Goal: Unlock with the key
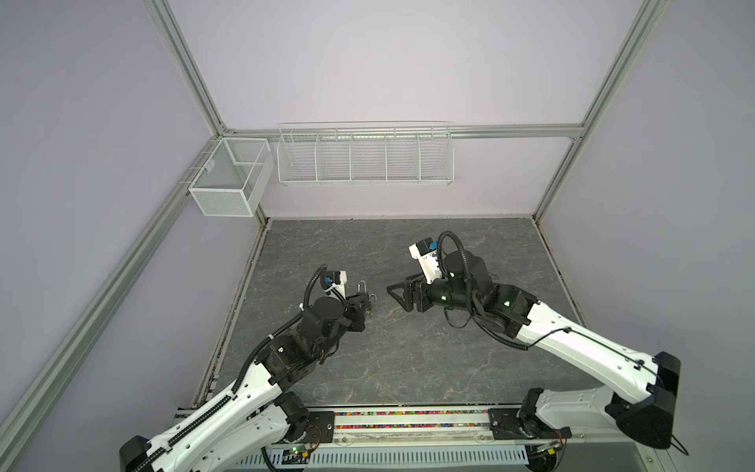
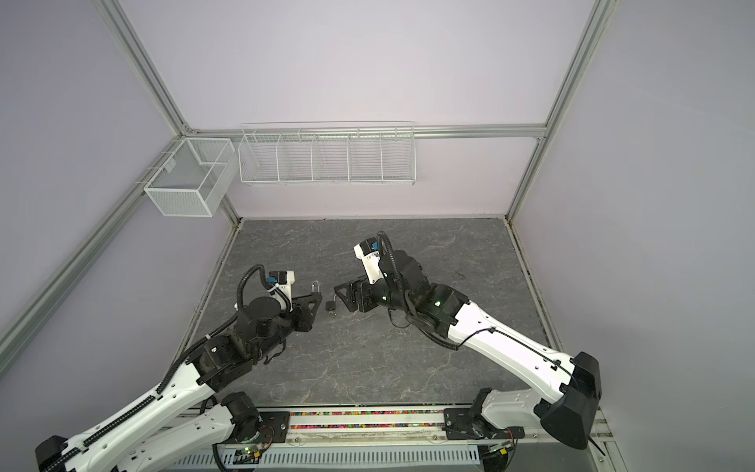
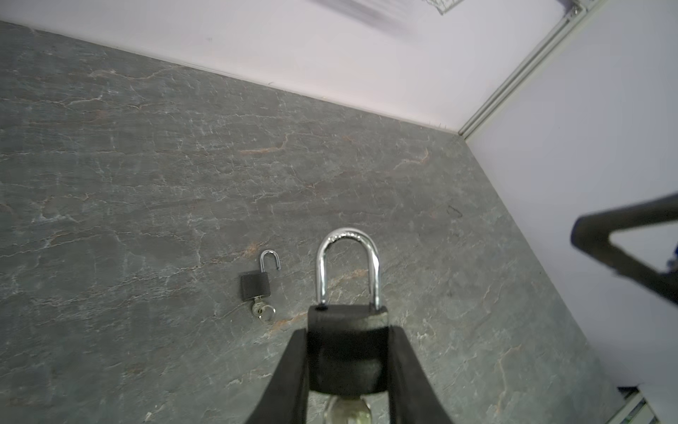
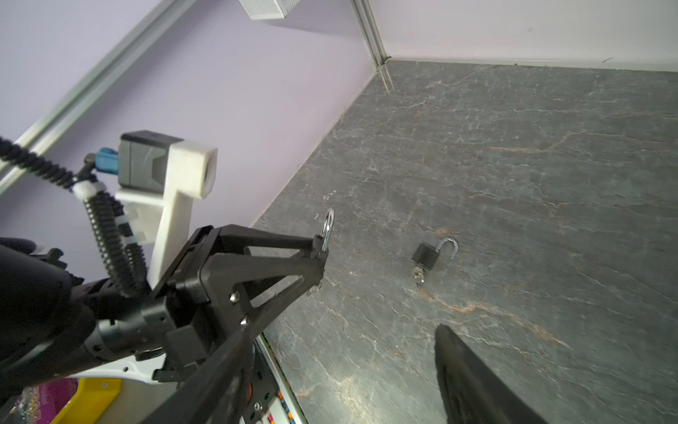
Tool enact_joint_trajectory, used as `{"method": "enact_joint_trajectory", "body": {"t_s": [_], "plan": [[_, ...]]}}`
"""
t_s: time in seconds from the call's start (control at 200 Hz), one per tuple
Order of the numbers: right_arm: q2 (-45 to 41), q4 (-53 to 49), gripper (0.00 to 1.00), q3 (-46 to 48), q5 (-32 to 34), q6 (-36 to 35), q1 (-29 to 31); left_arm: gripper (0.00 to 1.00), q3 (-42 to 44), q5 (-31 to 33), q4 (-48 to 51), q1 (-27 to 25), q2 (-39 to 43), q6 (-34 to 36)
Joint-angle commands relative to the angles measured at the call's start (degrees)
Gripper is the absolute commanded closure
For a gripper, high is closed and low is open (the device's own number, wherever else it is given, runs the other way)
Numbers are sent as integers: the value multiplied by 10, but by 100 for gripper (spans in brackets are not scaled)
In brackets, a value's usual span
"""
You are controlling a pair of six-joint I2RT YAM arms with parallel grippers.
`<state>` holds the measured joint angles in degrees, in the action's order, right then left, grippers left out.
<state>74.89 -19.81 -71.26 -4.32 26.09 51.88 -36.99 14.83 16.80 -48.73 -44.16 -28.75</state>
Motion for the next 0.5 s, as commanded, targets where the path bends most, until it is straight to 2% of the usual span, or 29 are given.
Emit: {"method": "enact_joint_trajectory", "body": {"t_s": [0.0, 0.24, 0.365, 0.495], "plan": [[36, -106, 19, -39, -20, -61, -15, 100, 50, -8, -113, -23, 27, 100], [107, -180, 16, -118, -26, -122, -20, 100, 123, -62, -250, -36, 21, 131], [135, -190, 15, -145, -36, -133, -23, 100, 122, -68, -258, -38, 13, 145], [167, -220, 15, -178, -9, -144, -24, 100, 121, -67, -261, -40, 13, 155]]}}
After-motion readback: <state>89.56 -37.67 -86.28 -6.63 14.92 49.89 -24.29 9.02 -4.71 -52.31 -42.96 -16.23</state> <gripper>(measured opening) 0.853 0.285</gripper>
